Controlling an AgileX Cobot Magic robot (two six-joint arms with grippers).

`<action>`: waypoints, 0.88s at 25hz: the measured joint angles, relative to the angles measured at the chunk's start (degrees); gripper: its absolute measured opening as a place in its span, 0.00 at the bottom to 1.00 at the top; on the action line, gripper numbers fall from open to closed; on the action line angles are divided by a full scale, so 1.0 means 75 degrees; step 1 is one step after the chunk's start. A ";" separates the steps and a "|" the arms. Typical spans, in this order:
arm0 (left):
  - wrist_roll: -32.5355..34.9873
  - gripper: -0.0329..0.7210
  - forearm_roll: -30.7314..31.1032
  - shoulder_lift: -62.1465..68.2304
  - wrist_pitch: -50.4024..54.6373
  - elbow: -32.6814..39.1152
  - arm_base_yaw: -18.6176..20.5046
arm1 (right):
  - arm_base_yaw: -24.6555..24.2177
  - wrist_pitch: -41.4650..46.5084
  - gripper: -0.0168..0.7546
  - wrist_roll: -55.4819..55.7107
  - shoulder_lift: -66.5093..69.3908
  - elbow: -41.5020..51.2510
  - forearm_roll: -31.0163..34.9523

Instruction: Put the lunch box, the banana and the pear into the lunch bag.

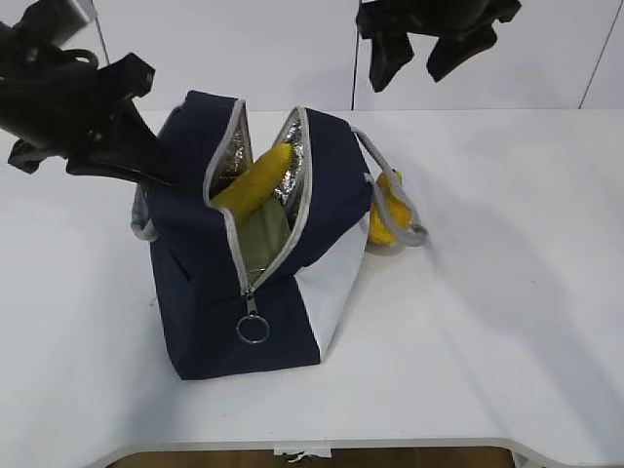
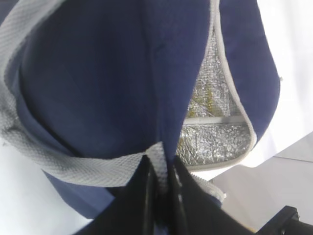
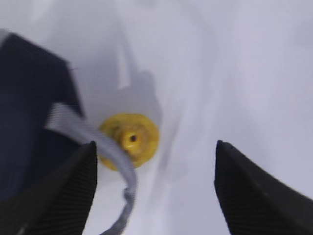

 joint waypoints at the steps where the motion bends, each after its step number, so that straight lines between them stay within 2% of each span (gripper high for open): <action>1: 0.0000 0.06 0.0000 0.0000 0.0047 0.0000 0.0000 | 0.0000 0.0000 0.76 0.0000 0.0000 0.0000 0.0000; 7: 0.0000 0.06 0.0000 0.0000 0.0114 0.0000 -0.0062 | -0.0741 0.0000 0.76 0.0206 0.0532 0.0000 -0.0077; 15: 0.0000 0.06 0.0013 0.0000 0.0145 0.0000 -0.0062 | -0.0762 0.0000 0.76 0.0217 0.1227 0.0000 0.0834; 22: 0.0000 0.06 0.0013 0.0000 0.0230 0.0000 -0.0062 | -0.0762 0.0000 0.76 0.0217 0.1579 0.0000 0.1233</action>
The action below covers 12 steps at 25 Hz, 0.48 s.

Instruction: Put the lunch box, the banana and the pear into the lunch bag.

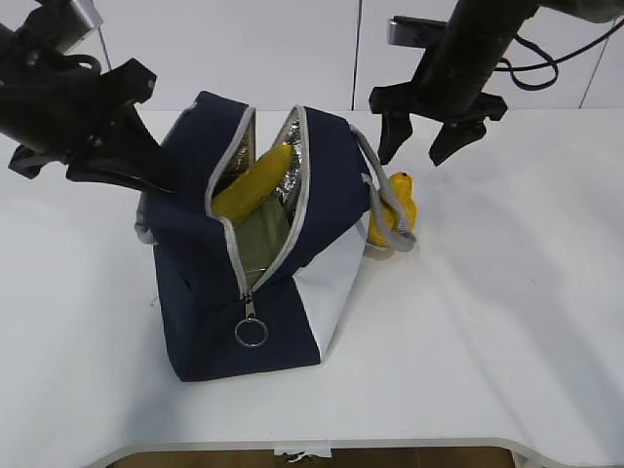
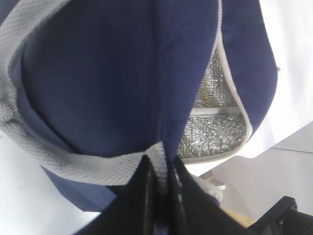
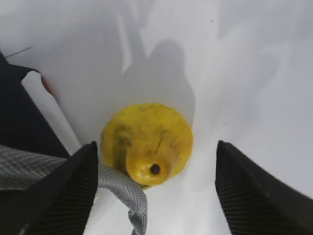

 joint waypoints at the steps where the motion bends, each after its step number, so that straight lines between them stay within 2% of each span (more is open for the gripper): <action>1: 0.0000 0.06 0.0000 0.0000 0.0017 0.0000 0.0000 | 0.0000 0.0000 0.76 0.0000 0.0014 0.0000 0.0033; 12: 0.0000 0.06 0.0011 0.0000 0.0062 0.0000 0.0000 | 0.0000 -0.0028 0.76 0.0000 0.0355 0.0000 0.0297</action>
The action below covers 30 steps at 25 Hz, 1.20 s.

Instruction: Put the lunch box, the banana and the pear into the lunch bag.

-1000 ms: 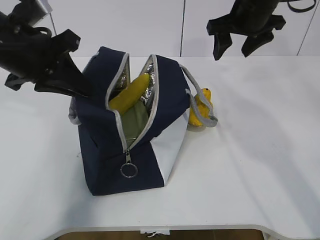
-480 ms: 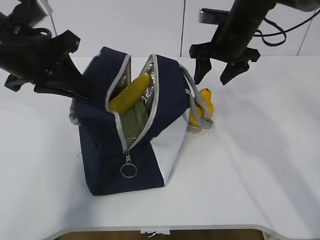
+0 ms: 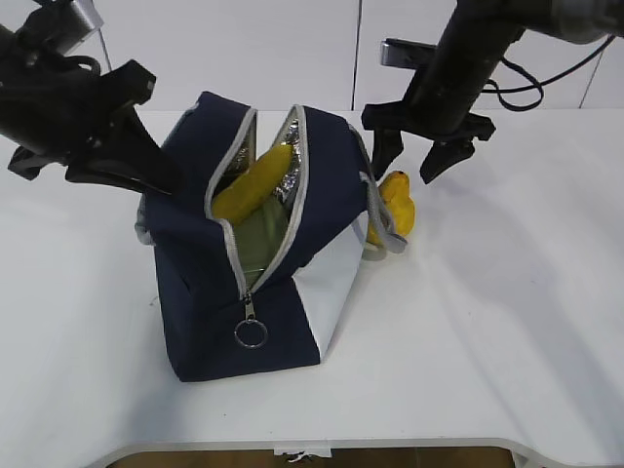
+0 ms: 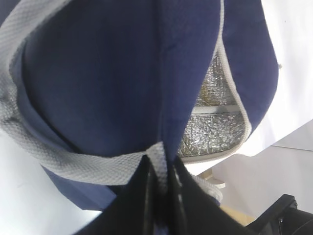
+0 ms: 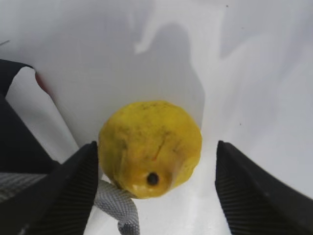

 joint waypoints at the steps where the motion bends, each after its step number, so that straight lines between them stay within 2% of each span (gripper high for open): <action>1: 0.0000 0.06 0.0000 0.0000 0.0000 0.0000 0.0000 | 0.0000 0.0000 0.76 0.0000 0.0000 0.0000 0.0002; 4: 0.0000 0.06 0.0000 0.0000 0.0000 0.0000 0.0000 | 0.0000 -0.0011 0.74 0.0000 0.0013 0.0000 0.0028; 9: 0.0000 0.06 0.0000 0.0000 0.0000 0.0000 0.0000 | 0.0000 -0.0016 0.54 0.0000 0.0047 0.0000 0.0104; 11: 0.0000 0.06 0.0000 0.0000 0.0000 0.0000 0.0000 | 0.0000 -0.0029 0.50 0.0000 0.0047 0.0000 0.0163; 30: 0.0000 0.06 0.0000 0.0000 0.0017 0.0000 0.0000 | 0.0000 -0.0029 0.32 0.0000 0.0047 0.0000 0.0235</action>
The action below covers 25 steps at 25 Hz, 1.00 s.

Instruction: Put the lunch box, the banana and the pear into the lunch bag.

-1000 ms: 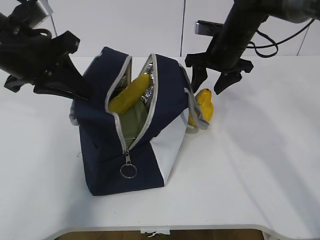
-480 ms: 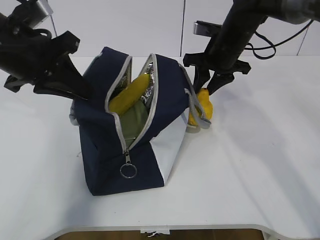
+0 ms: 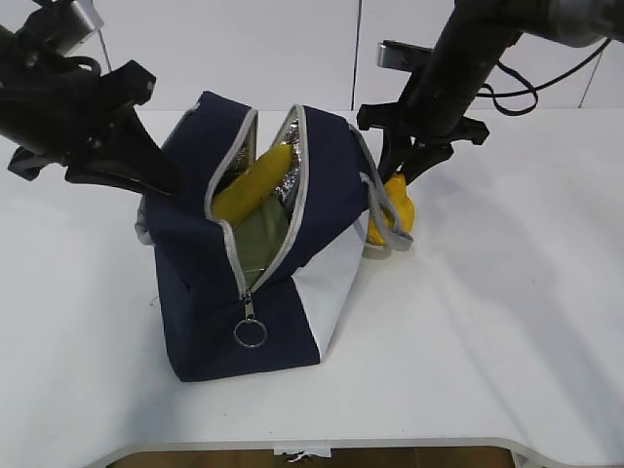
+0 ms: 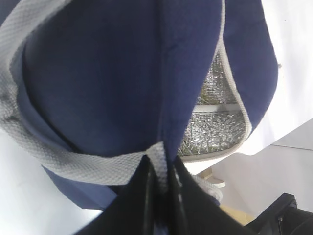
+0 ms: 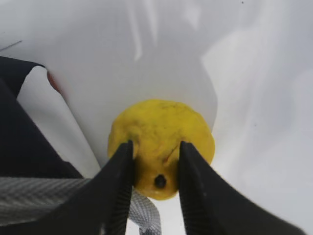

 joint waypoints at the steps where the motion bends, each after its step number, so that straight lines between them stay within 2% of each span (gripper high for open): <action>1: 0.0000 0.06 0.0000 0.0000 0.0000 0.0000 0.0000 | 0.0000 0.0000 0.32 0.0000 0.0000 0.0000 -0.0064; 6: 0.0000 0.06 0.0000 0.0000 0.0017 0.0000 0.0000 | -0.0051 0.0000 0.32 -0.0013 -0.0200 0.0000 -0.0580; 15: 0.0000 0.06 0.0000 0.0000 0.0017 0.0000 0.0000 | -0.0246 0.0049 0.32 -0.0013 -0.1488 0.0000 -0.0714; 20: 0.0000 0.06 0.0000 0.0000 0.0017 0.0000 0.0000 | -0.0246 0.0067 0.32 -0.0044 -0.2215 0.0000 0.0270; 25: 0.0000 0.06 0.0000 0.0000 0.0017 0.0000 0.0000 | -0.0141 0.0097 0.32 -0.0622 -0.2425 0.0000 0.2427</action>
